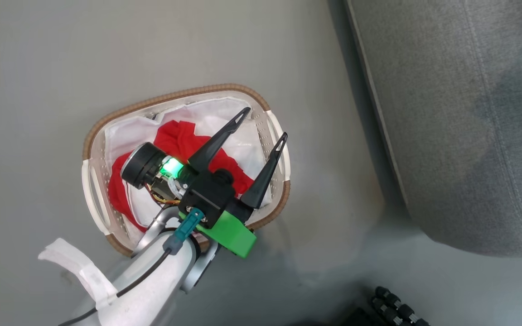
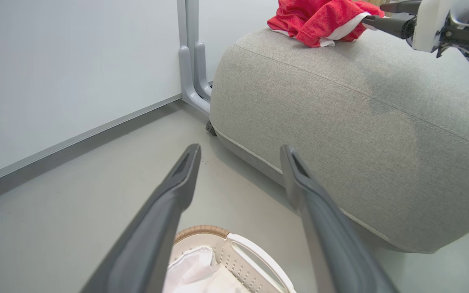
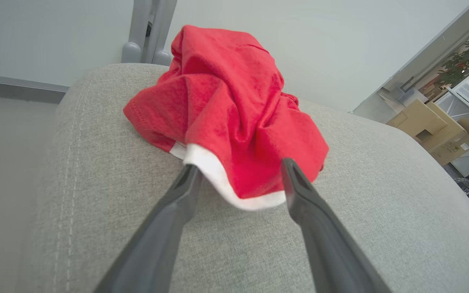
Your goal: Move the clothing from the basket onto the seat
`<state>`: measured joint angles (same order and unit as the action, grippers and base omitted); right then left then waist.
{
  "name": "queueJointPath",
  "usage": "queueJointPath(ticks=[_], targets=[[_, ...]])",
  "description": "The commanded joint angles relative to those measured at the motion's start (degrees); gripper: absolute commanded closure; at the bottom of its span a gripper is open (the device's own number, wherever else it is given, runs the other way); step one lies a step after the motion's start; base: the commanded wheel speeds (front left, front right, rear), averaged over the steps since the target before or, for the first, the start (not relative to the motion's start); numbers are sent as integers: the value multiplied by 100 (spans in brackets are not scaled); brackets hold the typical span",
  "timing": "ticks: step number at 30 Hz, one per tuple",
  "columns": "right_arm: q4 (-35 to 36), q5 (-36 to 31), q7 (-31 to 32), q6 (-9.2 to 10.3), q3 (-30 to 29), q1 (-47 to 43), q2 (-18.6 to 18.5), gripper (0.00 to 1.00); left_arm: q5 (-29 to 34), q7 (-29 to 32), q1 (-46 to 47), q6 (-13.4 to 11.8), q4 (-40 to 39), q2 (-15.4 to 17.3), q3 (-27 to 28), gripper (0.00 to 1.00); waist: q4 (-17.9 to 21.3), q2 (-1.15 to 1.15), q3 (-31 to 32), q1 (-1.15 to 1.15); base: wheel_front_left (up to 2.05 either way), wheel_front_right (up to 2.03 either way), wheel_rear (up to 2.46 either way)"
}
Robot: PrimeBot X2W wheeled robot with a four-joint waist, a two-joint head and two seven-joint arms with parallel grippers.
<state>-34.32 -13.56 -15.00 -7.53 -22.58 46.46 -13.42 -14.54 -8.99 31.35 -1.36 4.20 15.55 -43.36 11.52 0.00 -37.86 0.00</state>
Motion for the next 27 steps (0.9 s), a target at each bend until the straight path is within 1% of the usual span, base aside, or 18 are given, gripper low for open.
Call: queueJointPath(ticks=[1,8,14,20,25,27], targets=[[86,53,-26,8,45,-171,-5,0,-56,-56,-60,-30,35,6,-6,0,22,0,186,0,0,0,0],[329,211,-26,8,261,-668,-72,0,-223,-325,-230,-70,297,-133,51,0,-79,0,814,0,0,0,0],[448,243,-27,8,519,-885,-81,0,-423,-536,-417,-162,632,-294,216,0,-301,0,1475,0,0,0,0],[486,401,-27,8,900,-991,15,0,-641,-630,-754,-298,863,-385,643,0,-610,0,2100,0,0,0,0],[504,617,-27,8,1180,-1132,230,0,-728,-613,-1250,-411,731,-431,1288,0,-859,0,2507,0,0,0,0],[547,676,-26,8,1285,-1279,331,0,-709,-614,-1432,-404,682,-474,1529,0,-980,0,2629,0,0,0,0]])
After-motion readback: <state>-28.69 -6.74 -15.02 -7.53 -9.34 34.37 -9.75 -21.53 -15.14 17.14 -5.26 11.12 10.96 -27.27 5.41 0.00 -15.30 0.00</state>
